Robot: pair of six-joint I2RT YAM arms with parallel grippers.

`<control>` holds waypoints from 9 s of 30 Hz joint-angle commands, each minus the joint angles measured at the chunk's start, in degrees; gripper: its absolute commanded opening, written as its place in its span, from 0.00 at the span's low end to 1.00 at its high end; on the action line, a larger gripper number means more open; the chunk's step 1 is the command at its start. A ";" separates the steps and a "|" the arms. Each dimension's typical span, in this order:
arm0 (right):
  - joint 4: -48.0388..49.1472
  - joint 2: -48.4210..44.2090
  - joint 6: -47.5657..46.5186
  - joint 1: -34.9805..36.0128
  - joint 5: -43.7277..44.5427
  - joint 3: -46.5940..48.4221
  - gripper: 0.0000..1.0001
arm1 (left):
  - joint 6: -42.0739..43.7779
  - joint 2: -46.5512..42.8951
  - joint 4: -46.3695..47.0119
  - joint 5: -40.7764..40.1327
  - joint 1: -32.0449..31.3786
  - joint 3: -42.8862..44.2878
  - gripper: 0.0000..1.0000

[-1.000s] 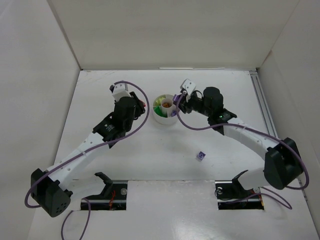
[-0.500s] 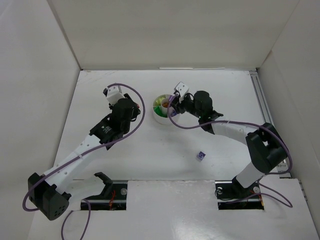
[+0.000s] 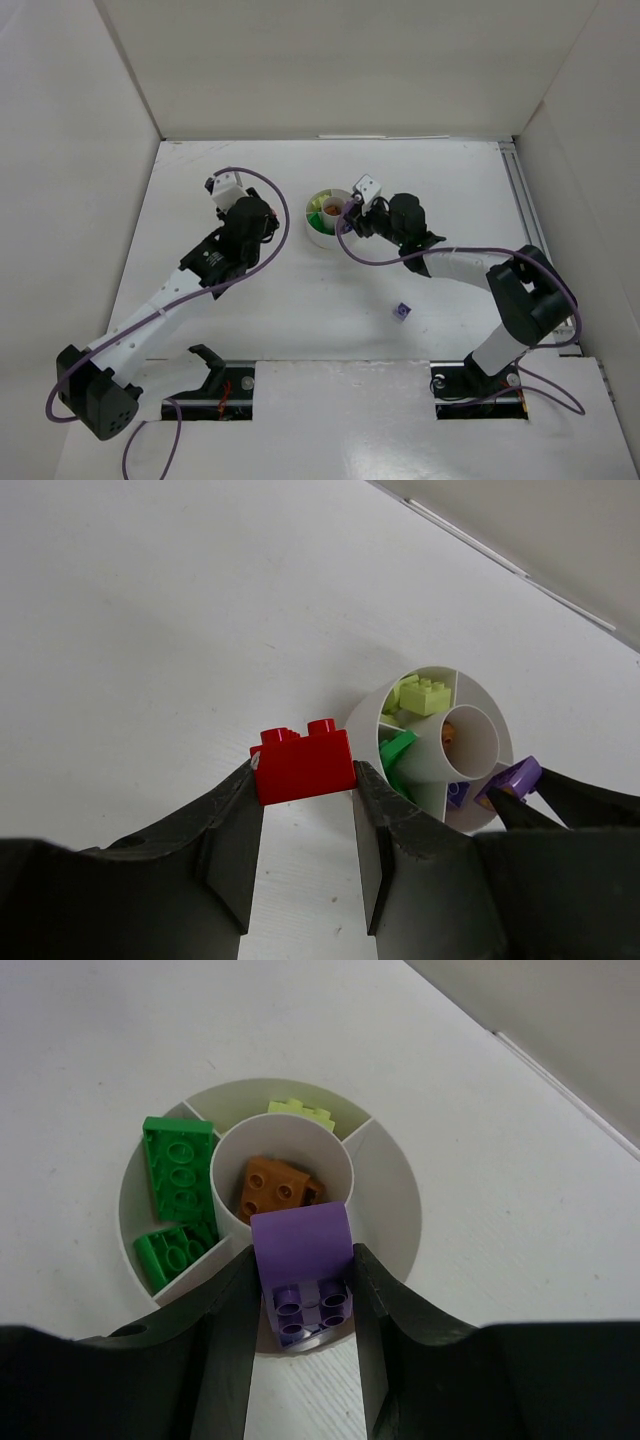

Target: Sort the legos into containers by color

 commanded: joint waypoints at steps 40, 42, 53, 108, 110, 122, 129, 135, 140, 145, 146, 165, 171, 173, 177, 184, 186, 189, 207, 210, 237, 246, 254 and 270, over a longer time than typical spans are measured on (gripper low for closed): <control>-60.74 -37.47 5.22 2.14 -1.75 -12.21 0.91 | 6.96 -0.38 6.55 9.34 0.25 -2.12 0.00; -61.27 -35.98 6.80 4.07 -1.76 -12.84 0.91 | 7.49 -0.38 6.55 9.87 0.25 -2.12 0.00; -64.08 -31.67 14.18 9.70 9.57 -12.84 0.86 | 8.72 -0.38 5.93 11.10 0.25 -2.12 0.00; -42.21 -30.45 -3.29 -1.20 -0.35 -0.72 0.26 | 20.05 4.01 12.79 19.01 0.25 3.50 0.00; -40.71 -29.04 -4.88 -1.90 -1.94 0.95 0.26 | 20.05 4.90 12.79 19.01 0.78 4.20 0.00; -34.12 -13.41 -10.69 -1.90 -14.67 11.95 0.26 | 20.05 6.04 13.41 20.06 2.36 4.21 0.00; -32.18 -6.81 -11.21 1.26 -15.91 15.72 0.27 | 20.05 4.37 12.88 21.21 4.21 2.54 0.00; -30.78 -3.72 -11.21 2.67 -10.30 16.87 0.27 | 19.01 3.15 12.35 21.21 4.74 1.48 0.00; -30.77 -2.49 -10.16 2.67 -6.07 16.87 0.27 | 19.00 2.00 11.82 21.21 5.26 0.95 0.00; -30.77 -0.64 -9.63 2.67 -3.87 16.87 0.26 | 19.00 2.00 11.30 20.68 5.79 0.95 0.00; -30.77 -0.12 -9.11 2.67 -2.65 16.87 0.26 | 19.00 2.00 11.30 20.68 5.79 0.95 0.00; -29.01 1.82 -6.38 4.25 6.68 15.82 0.32 | 19.00 2.52 11.30 20.68 5.79 0.95 0.00; -29.01 -2.30 -6.90 4.25 4.13 15.29 0.30 | 19.00 3.75 11.91 20.68 5.79 1.56 0.00; -29.01 -3.71 -6.90 4.25 4.13 15.29 0.30 | 19.70 4.71 13.31 22.08 5.79 2.10 0.00; -29.01 -7.23 -6.90 1.89 5.01 14.77 0.30 | 22.16 8.58 16.04 25.59 6.85 4.90 0.00; -29.01 -7.94 -6.38 -3.30 1.31 14.76 0.30 | 29.18 20.69 19.90 31.04 7.37 12.90 0.00; -29.01 -7.94 -6.38 -3.31 0.52 14.76 0.30 | 30.51 22.90 21.22 33.58 7.37 14.39 0.00; -29.01 -8.46 -6.38 -4.53 0.52 13.54 0.30 | 33.14 26.33 24.12 37.35 7.37 16.68 0.00; -29.01 -13.91 -5.85 -10.25 0.00 8.96 0.30 | 37.19 46.12 21.75 47.58 6.85 32.59 0.00; -29.01 -14.44 -5.85 -10.87 -0.53 8.96 0.30 | 36.40 45.07 22.54 45.82 6.85 31.11 0.00; -29.01 -11.20 -5.85 -12.54 -2.72 8.43 0.31 | 36.40 47.70 16.48 34.75 5.70 28.82 0.21; -29.01 -7.24 -8.49 -9.55 -7.47 12.12 0.35 | 35.35 43.14 18.76 35.27 5.70 27.41 0.58; -27.09 -1.35 -11.39 -6.47 -10.73 18.62 0.37 | 34.12 36.64 19.91 35.80 5.70 25.56 0.75; -26.03 6.04 -11.39 -6.47 -13.71 22.50 0.71 | 30.87 29.60 21.58 31.75 8.16 19.68 1.00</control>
